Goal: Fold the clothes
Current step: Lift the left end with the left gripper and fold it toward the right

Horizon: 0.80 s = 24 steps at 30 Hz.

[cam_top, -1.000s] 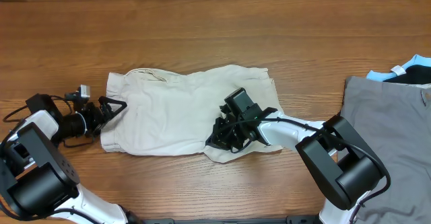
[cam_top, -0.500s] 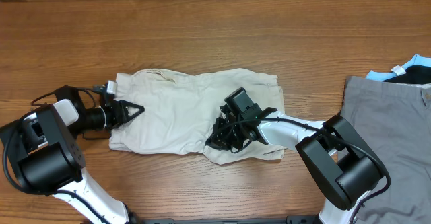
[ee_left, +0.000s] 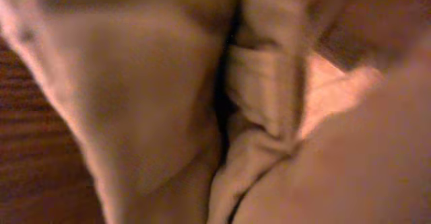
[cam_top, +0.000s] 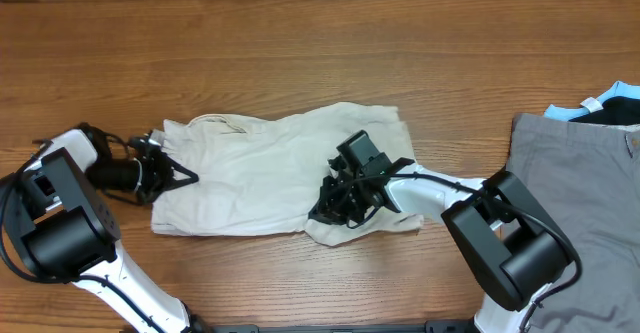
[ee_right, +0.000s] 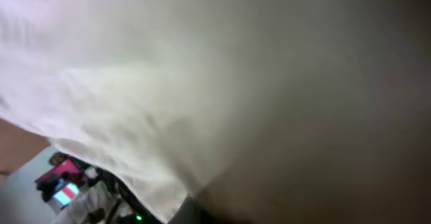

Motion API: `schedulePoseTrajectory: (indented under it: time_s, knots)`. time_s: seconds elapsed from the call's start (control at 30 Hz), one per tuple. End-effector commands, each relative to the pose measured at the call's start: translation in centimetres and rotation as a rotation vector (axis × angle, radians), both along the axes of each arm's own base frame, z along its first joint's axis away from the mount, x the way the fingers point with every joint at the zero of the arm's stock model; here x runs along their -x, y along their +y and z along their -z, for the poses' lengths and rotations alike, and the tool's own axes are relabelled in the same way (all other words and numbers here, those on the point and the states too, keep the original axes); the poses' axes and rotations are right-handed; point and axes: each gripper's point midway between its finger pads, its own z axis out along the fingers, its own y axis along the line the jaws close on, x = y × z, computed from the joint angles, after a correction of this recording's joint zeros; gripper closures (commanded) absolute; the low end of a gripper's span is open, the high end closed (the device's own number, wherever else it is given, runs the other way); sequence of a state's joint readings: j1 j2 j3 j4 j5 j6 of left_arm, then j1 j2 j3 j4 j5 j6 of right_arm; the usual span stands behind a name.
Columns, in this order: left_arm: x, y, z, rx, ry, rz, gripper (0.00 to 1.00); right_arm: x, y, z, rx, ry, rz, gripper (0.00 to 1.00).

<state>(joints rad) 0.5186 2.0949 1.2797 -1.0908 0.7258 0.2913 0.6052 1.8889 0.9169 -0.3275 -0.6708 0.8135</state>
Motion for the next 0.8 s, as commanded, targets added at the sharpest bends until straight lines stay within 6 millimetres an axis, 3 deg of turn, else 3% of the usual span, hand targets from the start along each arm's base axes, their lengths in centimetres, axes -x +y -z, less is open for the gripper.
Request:
schedulePoseTrajectory:
  time_s: [0.0,0.23,0.4,0.57,0.77]
  knots:
    - [-1.2,2.6,-3.3,-0.171,-0.048,0.028,0.94,-3.2,-2.6,-2.3,0.085,-0.182,0.003,0.96]
    - [-1.4,5.8,-10.2,-0.404,-0.047,0.002,0.93,-5.7,-6.9,-9.7,0.213,-0.351,0.028,0.96]
    - [-2.2,5.7,-16.4,-0.494,-0.132,0.011,0.93,-6.9,-9.6,-13.2,0.238,-0.368,0.108,0.96]
    - [-2.7,1.9,-19.8,-0.560,-0.173,0.088,0.93,-7.4,-12.3,-13.9,0.269,-0.323,0.179,0.96]
    - [-3.4,-5.9,-19.7,-0.651,-0.143,0.188,0.94,-7.9,-16.4,-13.4,0.311,-0.279,0.243,0.96]
